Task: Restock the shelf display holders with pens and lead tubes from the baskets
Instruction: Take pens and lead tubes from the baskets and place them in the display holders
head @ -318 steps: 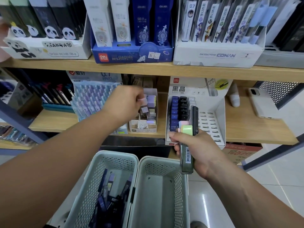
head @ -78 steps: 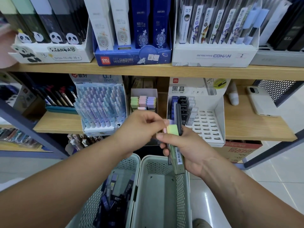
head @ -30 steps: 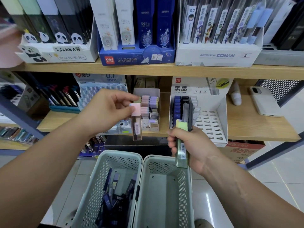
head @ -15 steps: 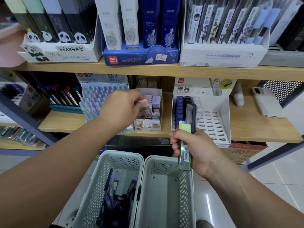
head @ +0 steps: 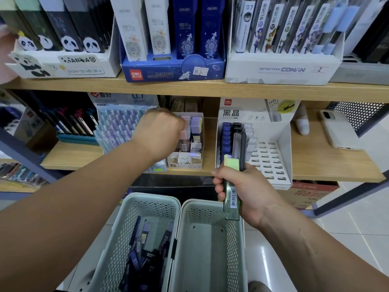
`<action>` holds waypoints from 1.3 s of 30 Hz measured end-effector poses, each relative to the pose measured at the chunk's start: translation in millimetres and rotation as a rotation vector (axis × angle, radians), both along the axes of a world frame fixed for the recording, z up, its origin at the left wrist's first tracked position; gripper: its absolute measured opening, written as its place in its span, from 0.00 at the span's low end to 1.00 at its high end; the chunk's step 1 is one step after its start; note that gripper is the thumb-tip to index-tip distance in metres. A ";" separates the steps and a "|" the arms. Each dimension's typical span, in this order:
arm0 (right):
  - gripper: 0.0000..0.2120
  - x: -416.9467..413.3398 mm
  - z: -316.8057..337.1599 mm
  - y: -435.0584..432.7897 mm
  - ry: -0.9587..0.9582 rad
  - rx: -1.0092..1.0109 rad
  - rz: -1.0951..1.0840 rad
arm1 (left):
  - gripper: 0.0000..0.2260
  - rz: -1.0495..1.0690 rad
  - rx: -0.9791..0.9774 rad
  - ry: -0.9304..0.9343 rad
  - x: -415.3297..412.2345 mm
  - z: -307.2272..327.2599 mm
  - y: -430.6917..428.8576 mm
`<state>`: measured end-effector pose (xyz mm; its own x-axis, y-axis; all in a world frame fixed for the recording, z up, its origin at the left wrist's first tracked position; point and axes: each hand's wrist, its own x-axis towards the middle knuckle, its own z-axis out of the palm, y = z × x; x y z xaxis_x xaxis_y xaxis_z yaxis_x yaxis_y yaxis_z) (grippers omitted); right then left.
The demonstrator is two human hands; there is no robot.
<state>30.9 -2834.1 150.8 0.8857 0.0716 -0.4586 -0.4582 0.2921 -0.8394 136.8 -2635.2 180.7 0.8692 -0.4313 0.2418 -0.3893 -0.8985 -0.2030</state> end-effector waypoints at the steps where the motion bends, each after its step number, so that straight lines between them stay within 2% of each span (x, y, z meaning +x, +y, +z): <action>1: 0.05 0.0 -0.4 -0.5 -0.003 0.001 0.002 | 0.07 0.007 0.021 -0.005 0.3 -2.4 -0.7; 4: 0.04 -0.4 -1.4 -1.1 -0.017 0.000 0.015 | 0.04 0.038 0.077 -0.050 3.0 -7.7 -2.4; 7: 0.05 -0.6 -1.1 -1.3 -0.023 0.010 0.026 | 0.02 0.040 0.045 -0.090 4.6 -6.6 -4.9; 10: 0.09 -1.0 0.7 -2.1 -0.024 0.046 0.044 | 0.04 0.044 0.020 -0.106 4.0 -3.7 -5.4; 16: 0.13 -1.5 4.7 -2.3 -0.017 0.090 0.083 | 0.10 0.091 0.025 -0.069 2.5 -2.9 -0.2; 20: 0.11 -2.1 5.7 -1.7 -0.006 0.089 0.084 | 0.12 0.096 0.031 -0.068 0.8 -1.4 0.8; 23: 0.08 -2.5 6.4 -1.4 0.001 0.085 0.075 | 0.12 0.075 0.010 -0.066 -1.4 -1.3 -0.7; 27: 0.10 -3.9 6.5 -0.2 -0.003 0.077 0.077 | 0.12 0.012 -0.006 -0.047 -4.6 -5.8 -6.2; 31: 0.12 -3.7 5.5 -0.3 -0.007 0.076 0.084 | 0.08 0.015 -0.008 -0.004 -3.3 -10.3 -13.0; 35: 0.11 -3.0 4.7 -1.6 -0.008 0.060 0.083 | 0.07 0.044 -0.123 0.046 3.9 -5.2 -13.3; 39: 0.08 -2.3 4.9 -1.9 0.000 0.057 0.076 | 0.07 -0.030 -0.173 0.094 7.3 -5.1 -6.6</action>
